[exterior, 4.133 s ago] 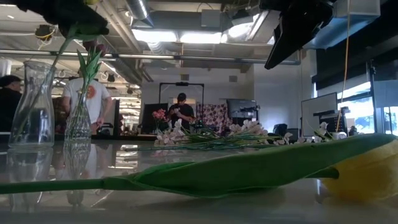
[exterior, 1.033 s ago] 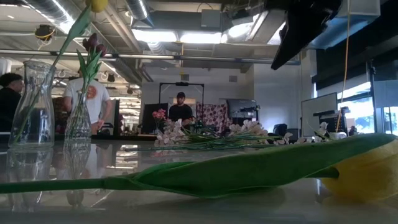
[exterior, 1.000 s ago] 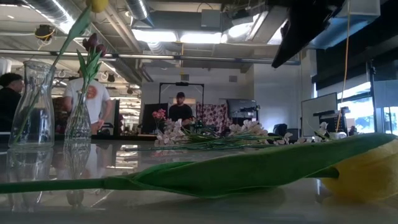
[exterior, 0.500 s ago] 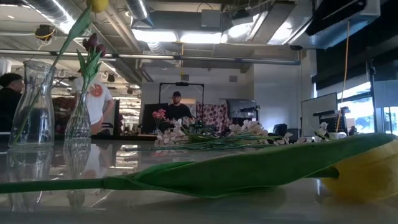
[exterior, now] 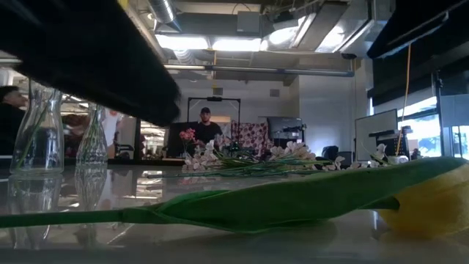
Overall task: Sort flowers into vase by color
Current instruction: Put the left yellow flower into the bottom transparent vase
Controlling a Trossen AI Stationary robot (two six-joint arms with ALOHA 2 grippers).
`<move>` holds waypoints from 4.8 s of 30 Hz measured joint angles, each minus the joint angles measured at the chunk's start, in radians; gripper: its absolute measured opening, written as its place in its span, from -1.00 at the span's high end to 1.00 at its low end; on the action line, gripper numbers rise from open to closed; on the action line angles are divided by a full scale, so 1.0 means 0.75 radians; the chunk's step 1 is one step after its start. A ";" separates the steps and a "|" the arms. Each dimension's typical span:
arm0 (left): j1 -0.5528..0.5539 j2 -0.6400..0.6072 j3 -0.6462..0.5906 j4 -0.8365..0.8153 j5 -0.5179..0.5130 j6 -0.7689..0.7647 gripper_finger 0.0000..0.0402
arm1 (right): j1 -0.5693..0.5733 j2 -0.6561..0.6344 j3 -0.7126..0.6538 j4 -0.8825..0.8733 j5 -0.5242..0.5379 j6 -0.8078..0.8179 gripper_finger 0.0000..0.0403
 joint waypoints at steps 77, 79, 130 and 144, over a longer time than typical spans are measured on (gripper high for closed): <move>-0.155 -0.811 -0.367 -0.057 -1.029 0.107 1.00 | -0.340 0.255 0.001 1.904 -0.377 -1.084 -0.13; -0.151 -0.789 -0.367 0.055 -0.983 0.212 1.00 | -0.366 0.318 0.000 2.040 -0.409 -1.087 -0.13; 0.064 -0.612 -0.367 0.259 -0.484 0.399 0.98 | -0.410 0.400 0.027 1.888 -0.479 -1.199 0.99; 0.010 -0.604 -0.367 0.287 -0.599 0.421 1.00 | -0.173 0.240 0.027 1.278 0.032 -0.983 0.32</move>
